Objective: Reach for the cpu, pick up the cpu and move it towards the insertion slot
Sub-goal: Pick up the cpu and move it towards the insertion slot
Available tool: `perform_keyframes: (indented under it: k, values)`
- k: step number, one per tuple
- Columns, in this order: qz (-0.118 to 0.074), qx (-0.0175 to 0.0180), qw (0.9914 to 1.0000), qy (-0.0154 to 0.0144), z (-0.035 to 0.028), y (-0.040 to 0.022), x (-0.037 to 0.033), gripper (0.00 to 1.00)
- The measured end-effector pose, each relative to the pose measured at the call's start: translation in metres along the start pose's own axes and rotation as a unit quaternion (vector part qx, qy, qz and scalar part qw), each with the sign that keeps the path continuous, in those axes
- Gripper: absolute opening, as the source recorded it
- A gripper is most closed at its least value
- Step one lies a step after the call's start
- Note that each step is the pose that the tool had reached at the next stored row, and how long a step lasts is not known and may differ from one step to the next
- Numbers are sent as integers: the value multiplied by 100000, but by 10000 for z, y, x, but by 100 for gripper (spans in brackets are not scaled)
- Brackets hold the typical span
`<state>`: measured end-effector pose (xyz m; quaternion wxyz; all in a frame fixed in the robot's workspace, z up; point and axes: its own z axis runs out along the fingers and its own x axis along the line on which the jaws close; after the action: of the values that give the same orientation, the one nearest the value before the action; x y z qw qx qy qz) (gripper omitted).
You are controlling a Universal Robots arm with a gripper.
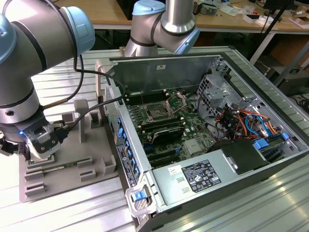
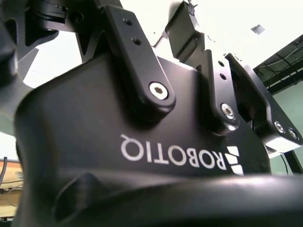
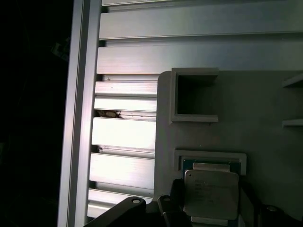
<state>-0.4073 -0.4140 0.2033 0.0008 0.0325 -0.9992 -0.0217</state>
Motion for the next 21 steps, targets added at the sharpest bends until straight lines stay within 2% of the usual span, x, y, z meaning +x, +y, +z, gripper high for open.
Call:
perform_keyframes:
  k: [14,16,17,21]
  values:
    - [-2,22,100000,-10,-14,1,0,55]
    - [-2,22,100000,3,-15,1,0,56]
    - [-2,26,100000,6,-15,0,0,63]
    - [1,22,100000,0,-15,1,0,63]
